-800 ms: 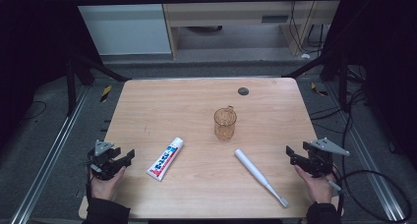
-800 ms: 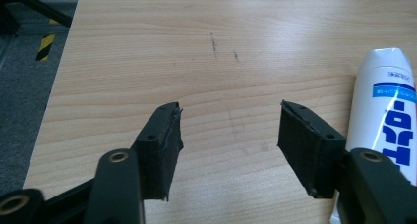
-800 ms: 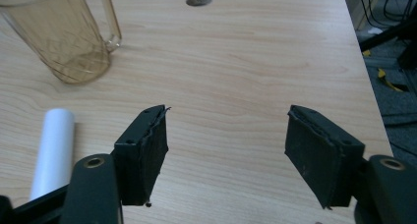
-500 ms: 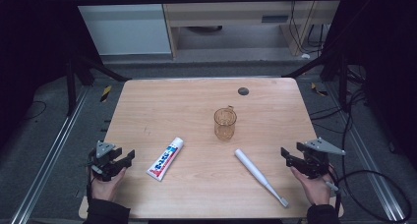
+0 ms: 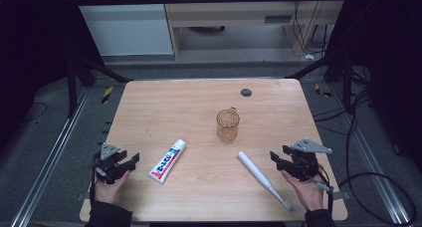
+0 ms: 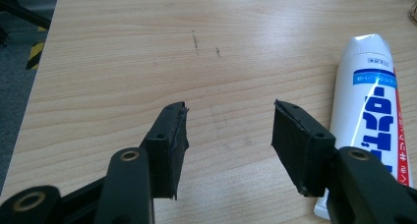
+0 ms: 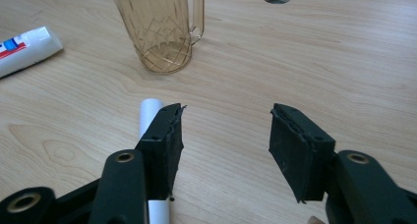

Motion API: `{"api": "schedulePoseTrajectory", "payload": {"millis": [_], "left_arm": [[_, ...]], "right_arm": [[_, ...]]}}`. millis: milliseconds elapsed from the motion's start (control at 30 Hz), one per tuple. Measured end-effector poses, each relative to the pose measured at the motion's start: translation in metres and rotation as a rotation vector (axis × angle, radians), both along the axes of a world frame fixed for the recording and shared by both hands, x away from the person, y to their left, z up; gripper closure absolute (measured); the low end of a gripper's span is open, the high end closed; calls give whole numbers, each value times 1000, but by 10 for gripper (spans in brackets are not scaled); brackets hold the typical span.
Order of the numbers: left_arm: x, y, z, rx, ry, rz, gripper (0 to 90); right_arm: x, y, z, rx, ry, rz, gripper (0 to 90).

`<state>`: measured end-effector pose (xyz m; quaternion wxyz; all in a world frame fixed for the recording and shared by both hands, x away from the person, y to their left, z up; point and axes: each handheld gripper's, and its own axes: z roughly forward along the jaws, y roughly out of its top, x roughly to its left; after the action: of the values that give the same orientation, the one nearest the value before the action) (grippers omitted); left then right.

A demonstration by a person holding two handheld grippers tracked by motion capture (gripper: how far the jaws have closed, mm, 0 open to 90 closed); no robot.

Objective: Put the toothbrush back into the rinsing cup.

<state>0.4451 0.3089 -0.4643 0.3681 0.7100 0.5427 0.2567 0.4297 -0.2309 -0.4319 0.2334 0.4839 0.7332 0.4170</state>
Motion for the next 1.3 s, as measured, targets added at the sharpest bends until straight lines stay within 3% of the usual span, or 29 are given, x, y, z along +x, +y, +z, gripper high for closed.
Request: {"api": "schedulePoseTrajectory", "payload": {"millis": [100,400,567,867,1067,1300], "left_arm": [[0,-1,0,5,1,-6,472],[1,-3,-1,7,-3,-5,478],[1,-4,-1,13,1,-9,479],[1,-4,-2,11,1,-9,479],[2,-4,-3,17,6,-15,478],[2,-5,-3,17,9,-19,479]], "right_arm": [[3,7,0,6,7,21,521],[12,33,1,-45,-12,59,586],[17,44,-1,-36,-11,72,612],[34,69,-11,-51,28,54,709],[39,72,-18,-62,86,53,759],[37,70,-25,-77,121,62,810]]}}
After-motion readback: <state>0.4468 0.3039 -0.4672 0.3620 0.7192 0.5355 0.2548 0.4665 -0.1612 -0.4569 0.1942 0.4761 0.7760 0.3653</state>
